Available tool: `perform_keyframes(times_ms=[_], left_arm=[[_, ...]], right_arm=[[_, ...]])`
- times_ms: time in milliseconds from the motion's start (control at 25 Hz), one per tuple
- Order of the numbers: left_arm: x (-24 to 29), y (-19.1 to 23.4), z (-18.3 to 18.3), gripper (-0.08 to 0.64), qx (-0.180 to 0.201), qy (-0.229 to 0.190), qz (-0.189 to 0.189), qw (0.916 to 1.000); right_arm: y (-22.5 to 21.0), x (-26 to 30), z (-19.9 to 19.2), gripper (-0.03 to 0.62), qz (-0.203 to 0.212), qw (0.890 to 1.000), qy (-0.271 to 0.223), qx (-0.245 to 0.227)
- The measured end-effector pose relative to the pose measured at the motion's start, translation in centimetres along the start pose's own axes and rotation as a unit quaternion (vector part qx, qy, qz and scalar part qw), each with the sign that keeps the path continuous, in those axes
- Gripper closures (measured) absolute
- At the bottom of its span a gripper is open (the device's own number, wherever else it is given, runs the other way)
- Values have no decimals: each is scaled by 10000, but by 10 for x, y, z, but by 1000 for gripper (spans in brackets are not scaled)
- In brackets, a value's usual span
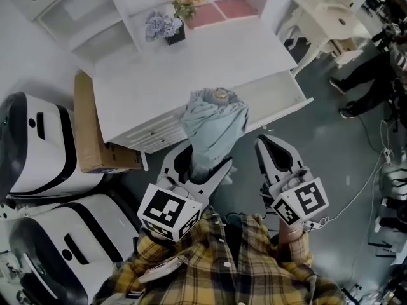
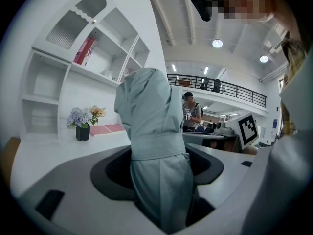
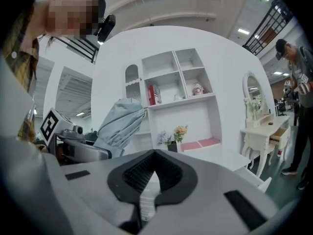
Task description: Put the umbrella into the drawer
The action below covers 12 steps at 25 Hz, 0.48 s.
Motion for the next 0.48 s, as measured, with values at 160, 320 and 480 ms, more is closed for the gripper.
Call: perform_keyframes(times_ms=[160, 320, 480], left_arm=[[1, 16, 4, 245, -2, 71, -35, 10000], [6, 30, 7, 247, 44, 49, -68, 10000], [10, 40, 6, 245, -34, 75, -136, 9999]], right_arm=[[1, 10, 3, 575, -152, 9999, -33, 29], [-1, 19, 4, 575, -295, 9995, -21, 55], [-5, 23, 4, 575, -456, 9989, 23, 105]])
Point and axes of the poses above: the fingertips, and each gripper's own axes: x forward along the fingers, y to its left, z out of its top, the point moved 10 cm from there along -x, backward along the fingers, and after that the axes turned 1 degree about -z, right-handed, at the moved point
